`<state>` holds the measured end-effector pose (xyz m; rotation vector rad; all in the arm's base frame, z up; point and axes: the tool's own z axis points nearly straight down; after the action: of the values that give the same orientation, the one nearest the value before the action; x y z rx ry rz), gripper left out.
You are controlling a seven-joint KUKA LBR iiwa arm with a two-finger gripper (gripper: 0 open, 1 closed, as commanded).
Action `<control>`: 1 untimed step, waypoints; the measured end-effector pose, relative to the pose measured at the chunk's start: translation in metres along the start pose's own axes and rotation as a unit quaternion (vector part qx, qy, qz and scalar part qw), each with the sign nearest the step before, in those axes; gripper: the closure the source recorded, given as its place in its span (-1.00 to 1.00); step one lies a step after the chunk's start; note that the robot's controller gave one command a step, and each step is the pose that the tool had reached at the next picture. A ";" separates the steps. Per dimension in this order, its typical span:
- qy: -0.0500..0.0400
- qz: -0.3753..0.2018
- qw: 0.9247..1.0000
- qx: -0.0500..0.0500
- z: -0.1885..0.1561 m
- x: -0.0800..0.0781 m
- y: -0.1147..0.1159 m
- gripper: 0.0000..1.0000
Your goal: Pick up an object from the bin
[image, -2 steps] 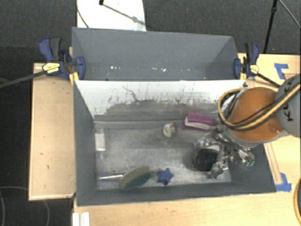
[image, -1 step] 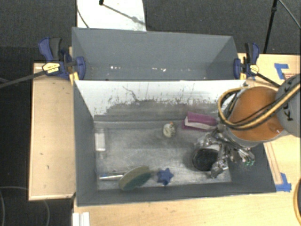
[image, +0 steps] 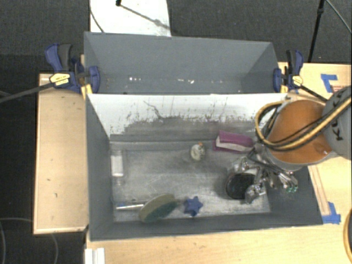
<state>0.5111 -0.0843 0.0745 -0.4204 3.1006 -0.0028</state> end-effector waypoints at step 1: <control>0.003 0.004 1.000 -0.001 -0.027 -0.001 0.000 1.00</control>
Offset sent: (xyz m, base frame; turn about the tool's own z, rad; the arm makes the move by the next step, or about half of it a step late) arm 0.0000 0.0001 0.0255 0.0000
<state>0.5121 -0.0842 0.1016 -0.4093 3.1090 -0.0014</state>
